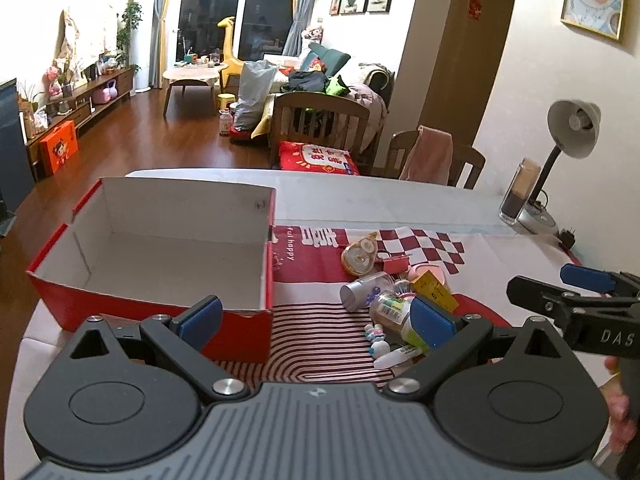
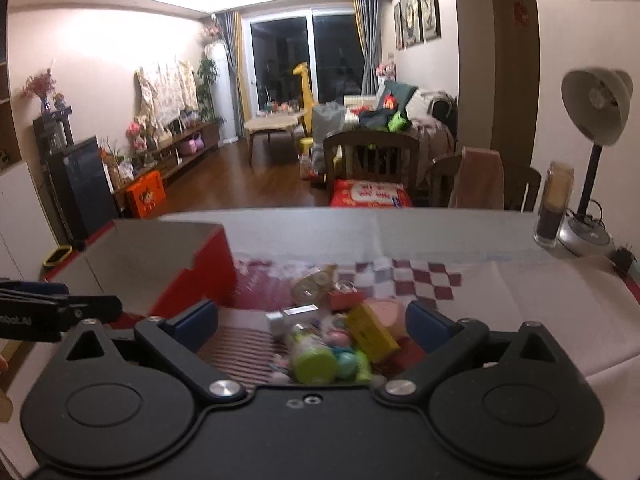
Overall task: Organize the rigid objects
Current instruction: 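Lower left tool onto green-lidded jar while right tool lowers onto yellow box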
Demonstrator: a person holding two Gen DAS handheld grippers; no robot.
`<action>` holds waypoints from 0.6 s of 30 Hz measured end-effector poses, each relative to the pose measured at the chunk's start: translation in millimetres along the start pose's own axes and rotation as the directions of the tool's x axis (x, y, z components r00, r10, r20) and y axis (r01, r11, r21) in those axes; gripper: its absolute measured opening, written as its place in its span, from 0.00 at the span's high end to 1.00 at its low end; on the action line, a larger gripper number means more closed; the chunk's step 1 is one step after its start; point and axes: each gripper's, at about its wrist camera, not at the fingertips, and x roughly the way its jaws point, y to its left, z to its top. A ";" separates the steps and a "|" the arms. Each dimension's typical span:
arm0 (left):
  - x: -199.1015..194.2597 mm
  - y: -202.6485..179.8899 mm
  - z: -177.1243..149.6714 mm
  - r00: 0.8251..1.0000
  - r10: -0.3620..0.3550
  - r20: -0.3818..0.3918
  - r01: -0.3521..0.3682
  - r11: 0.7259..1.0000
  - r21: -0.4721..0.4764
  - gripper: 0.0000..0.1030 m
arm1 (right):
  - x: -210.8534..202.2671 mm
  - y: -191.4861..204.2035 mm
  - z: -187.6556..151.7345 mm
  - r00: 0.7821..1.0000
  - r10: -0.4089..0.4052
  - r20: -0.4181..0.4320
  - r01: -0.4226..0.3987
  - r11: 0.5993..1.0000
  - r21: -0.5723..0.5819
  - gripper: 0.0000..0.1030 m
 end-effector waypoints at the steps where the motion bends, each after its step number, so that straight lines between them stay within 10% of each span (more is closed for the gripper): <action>1: 5.1 -4.3 -1.3 1.000 -0.003 -0.002 0.003 1.000 0.008 0.02 | 2.4 -6.2 -1.2 1.000 0.000 -0.013 0.000 1.000 0.000 0.07; 18: 110.5 -69.5 -13.3 0.993 -0.020 -0.116 0.022 1.000 0.019 0.02 | 90.5 -83.7 -8.0 0.976 0.073 -0.205 -0.103 0.985 -0.138 0.22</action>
